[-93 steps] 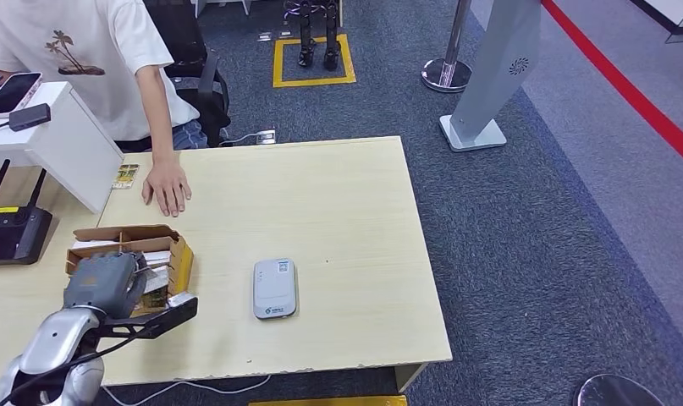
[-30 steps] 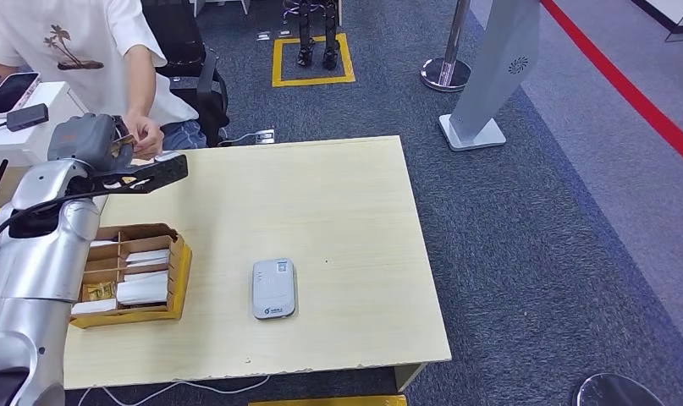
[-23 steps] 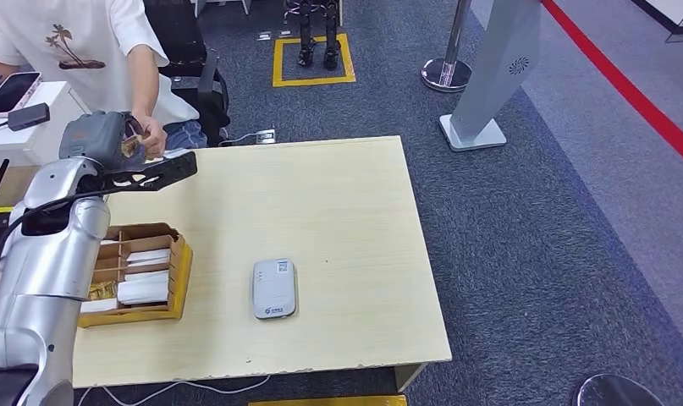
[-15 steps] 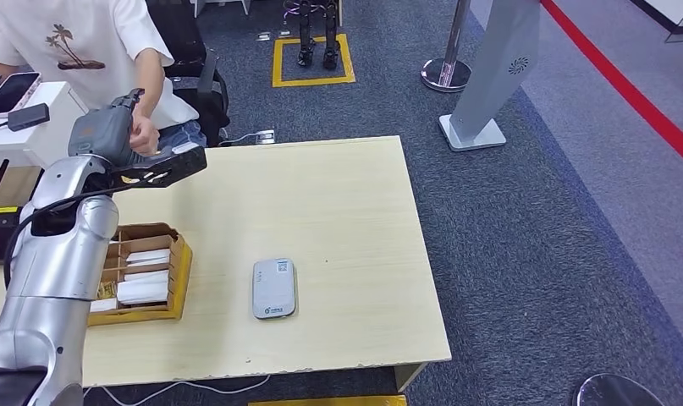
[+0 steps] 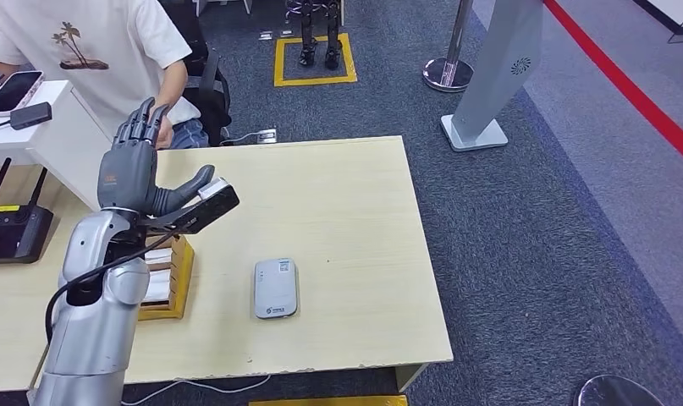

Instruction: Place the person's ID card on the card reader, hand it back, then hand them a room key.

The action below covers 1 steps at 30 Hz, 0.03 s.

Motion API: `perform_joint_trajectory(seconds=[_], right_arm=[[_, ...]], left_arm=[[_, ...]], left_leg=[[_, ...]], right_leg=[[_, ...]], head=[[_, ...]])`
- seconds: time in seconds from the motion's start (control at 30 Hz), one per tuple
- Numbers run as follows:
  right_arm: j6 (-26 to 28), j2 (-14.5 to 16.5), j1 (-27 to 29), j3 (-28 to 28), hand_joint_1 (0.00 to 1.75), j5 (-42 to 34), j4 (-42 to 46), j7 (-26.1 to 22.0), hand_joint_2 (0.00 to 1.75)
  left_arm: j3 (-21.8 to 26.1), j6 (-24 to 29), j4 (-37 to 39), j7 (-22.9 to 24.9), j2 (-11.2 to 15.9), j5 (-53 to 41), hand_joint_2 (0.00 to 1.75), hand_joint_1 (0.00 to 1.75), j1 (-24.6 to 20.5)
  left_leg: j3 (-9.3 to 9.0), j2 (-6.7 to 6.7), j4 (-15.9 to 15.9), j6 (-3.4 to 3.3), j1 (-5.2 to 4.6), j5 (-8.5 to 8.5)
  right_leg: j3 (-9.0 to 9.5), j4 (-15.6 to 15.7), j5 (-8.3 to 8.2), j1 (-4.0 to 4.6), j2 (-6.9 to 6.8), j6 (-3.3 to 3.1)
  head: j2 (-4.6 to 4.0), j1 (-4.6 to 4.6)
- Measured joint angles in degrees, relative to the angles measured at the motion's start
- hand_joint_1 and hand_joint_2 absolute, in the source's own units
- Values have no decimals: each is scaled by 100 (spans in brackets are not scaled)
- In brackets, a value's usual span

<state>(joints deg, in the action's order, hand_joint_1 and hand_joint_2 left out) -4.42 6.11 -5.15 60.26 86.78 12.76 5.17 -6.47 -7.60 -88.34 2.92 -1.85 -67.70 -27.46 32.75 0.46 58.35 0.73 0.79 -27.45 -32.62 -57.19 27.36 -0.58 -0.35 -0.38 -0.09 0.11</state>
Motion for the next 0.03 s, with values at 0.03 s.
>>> perform_joint_trajectory(seconds=[0.03], right_arm=[[1, 0, 0, 1, 0, -3, -1, 0, 175]], left_arm=[[0, 13, -79, -18, -29, 27, 116, 0, 61]], left_leg=[[0, 1, 0, -1, 0, -1]], right_leg=[[0, 0, 0, -1, 1, 0]], head=[[0, 2]])
